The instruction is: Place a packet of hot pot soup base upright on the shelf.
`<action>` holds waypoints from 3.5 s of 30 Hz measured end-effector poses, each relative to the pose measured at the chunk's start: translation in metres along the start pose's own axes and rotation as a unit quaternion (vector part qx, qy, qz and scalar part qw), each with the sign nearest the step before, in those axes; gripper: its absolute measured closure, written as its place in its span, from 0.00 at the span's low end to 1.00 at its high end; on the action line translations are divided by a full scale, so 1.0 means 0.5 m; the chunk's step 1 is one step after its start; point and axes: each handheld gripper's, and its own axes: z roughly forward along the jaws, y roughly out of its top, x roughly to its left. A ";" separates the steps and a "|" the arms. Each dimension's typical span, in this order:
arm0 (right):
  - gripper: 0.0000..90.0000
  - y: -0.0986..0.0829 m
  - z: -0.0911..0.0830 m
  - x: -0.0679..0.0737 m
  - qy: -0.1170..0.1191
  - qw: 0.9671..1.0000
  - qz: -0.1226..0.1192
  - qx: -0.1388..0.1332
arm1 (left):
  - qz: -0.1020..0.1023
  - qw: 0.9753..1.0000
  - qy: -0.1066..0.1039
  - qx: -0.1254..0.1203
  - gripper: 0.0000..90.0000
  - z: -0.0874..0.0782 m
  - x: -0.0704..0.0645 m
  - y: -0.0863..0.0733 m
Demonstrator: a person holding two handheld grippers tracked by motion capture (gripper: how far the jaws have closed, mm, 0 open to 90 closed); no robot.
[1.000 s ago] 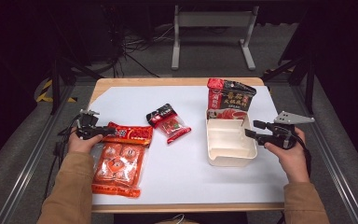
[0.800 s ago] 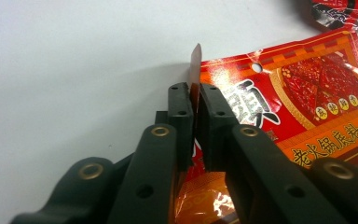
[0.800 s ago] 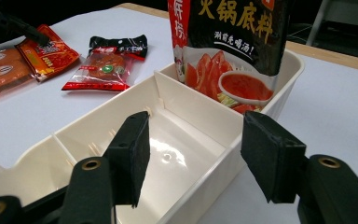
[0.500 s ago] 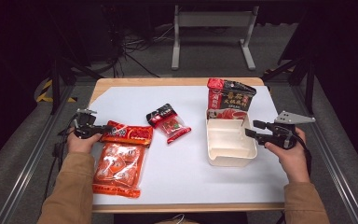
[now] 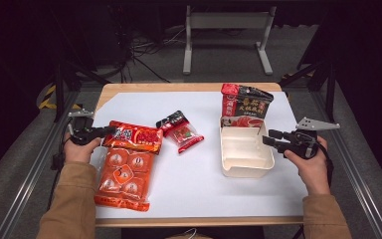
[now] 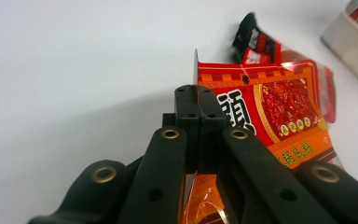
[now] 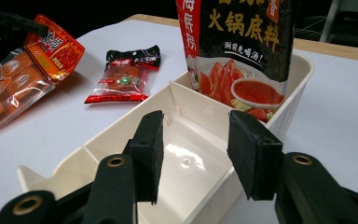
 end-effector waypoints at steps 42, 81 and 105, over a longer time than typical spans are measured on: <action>0.69 0.025 -0.037 0.030 -0.019 0.999 -0.027 -0.031 | 0.212 0.964 -0.086 -0.132 1.00 -0.206 -0.277 0.085; 0.50 0.114 0.009 0.220 0.103 0.985 -0.128 -0.060 | 0.277 0.927 -0.147 -0.204 1.00 -0.219 -0.406 0.074; 0.52 0.189 0.094 0.317 0.212 0.961 -0.156 -0.081 | 0.292 0.911 -0.188 -0.222 1.00 -0.201 -0.445 0.068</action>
